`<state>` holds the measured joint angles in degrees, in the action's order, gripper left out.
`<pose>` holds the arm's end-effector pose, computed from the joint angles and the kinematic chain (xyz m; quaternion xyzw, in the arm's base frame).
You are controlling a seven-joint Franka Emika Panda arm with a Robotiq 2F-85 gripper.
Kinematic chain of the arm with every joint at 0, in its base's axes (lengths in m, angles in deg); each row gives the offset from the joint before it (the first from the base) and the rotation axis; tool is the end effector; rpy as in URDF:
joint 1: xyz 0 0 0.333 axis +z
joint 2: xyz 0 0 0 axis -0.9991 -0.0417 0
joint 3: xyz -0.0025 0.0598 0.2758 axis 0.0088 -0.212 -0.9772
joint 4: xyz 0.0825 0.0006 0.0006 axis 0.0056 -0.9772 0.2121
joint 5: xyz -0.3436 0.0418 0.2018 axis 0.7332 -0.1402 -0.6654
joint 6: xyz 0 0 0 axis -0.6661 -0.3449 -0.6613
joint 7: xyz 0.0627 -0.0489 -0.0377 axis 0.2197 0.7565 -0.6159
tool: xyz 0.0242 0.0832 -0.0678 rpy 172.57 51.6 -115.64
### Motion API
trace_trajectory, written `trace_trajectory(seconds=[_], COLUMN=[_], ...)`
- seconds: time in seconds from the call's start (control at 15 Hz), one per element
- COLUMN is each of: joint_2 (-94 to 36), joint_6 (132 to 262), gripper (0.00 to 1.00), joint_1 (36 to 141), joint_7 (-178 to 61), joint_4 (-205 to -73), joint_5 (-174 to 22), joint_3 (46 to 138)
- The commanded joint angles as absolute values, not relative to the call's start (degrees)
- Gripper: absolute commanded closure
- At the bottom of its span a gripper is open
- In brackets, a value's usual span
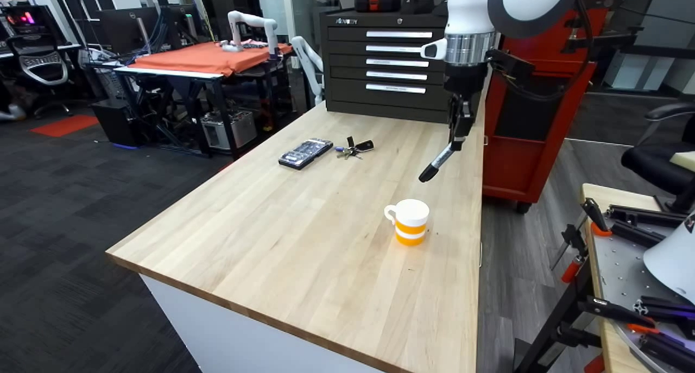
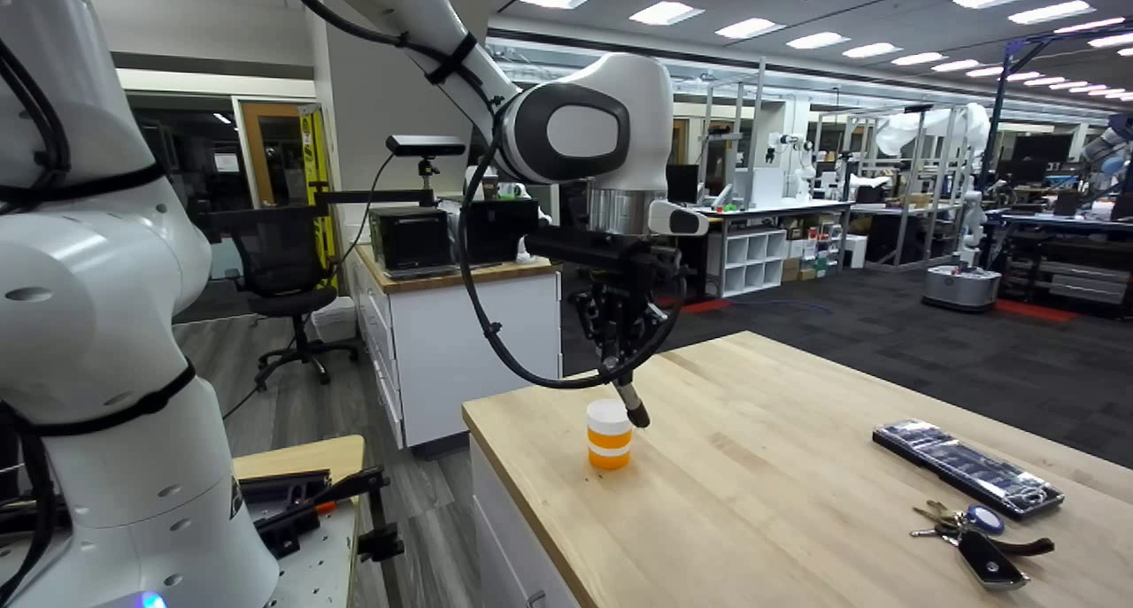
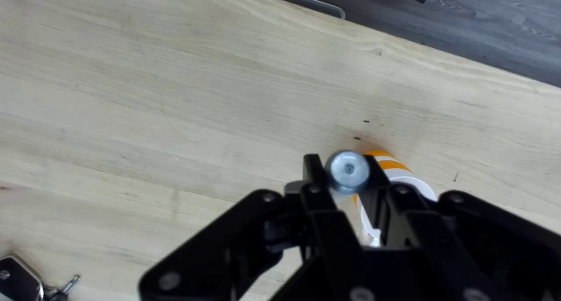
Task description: Remove the marker from the cup and put it on the table
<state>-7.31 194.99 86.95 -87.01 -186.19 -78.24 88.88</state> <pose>0.4792 -0.0132 0.2919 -0.9798 -0.1990 0.0170 0.0004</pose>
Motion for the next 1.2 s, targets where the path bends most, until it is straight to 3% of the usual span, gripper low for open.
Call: trace_trajectory(seconds=[0.0,0.53,1.13], joint_2=[-7.6,-14.4,-30.8], joint_6=[200.1,210.9,225.6], gripper=[0.94,0.94,0.94], joint_1=[86.4,85.2,84.4], joint_7=[-81.5,-78.6,-76.4], joint_4=[-188.1,-187.4,-182.3], joint_5=[-75.9,-75.3,-77.1], joint_3=[89.5,90.7,89.7])
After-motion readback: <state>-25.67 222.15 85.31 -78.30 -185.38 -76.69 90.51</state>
